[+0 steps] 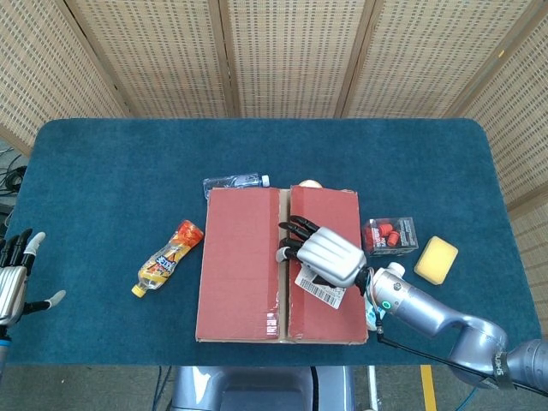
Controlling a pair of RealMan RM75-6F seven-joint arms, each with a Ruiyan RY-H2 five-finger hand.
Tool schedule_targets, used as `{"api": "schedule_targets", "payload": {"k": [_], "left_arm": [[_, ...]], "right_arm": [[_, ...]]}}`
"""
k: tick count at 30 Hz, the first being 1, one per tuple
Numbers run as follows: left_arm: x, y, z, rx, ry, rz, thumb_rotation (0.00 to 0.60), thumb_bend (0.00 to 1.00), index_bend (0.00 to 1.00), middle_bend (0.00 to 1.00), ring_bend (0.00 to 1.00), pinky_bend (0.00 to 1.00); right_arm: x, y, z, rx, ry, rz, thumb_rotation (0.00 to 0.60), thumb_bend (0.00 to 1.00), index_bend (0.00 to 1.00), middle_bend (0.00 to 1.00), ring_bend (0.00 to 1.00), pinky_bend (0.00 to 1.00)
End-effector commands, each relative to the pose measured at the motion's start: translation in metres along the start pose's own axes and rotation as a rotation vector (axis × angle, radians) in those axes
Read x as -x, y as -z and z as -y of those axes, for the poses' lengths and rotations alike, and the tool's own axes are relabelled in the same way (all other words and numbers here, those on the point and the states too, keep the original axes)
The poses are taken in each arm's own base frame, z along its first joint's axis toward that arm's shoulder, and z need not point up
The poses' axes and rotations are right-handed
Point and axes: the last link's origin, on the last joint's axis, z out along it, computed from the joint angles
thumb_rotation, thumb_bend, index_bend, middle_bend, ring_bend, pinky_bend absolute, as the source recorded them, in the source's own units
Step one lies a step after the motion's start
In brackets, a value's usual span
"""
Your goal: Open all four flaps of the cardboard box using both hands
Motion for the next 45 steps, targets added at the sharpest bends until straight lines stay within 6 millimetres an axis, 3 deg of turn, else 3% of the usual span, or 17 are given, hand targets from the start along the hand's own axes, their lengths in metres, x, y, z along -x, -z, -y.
{"api": "schedule_targets", "payload": {"k": [1, 20, 34, 45], "left_arm": [[0.001, 0.0, 0.001, 0.001, 0.002, 0.002, 0.487, 0.11, 0.04, 0.0, 0.0, 0.0], [-0.002, -0.001, -0.002, 0.017, 0.011, -0.007, 0.487, 0.11, 0.04, 0.0, 0.0, 0.0], [-0.003, -0.001, -0.008, 0.039, 0.017, -0.01, 0.487, 0.11, 0.04, 0.0, 0.0, 0.0], [-0.005, 0.0, -0.01, 0.047, 0.016, -0.013, 0.485, 0.11, 0.04, 0.0, 0.0, 0.0]], "right_arm": [[0.001, 0.0, 0.0, 0.003, 0.002, 0.002, 0.6, 1.0, 0.32, 0.3, 0.0, 0.0], [-0.006, 0.005, -0.005, 0.016, 0.014, -0.034, 0.6, 1.0, 0.44, 0.51, 0.03, 0.0], [-0.038, 0.022, -0.006, 0.029, 0.062, -0.098, 0.6, 1.0, 0.45, 0.52, 0.04, 0.0], [-0.058, 0.044, -0.021, 0.099, 0.107, -0.122, 0.6, 1.0, 0.45, 0.52, 0.05, 0.0]]}}
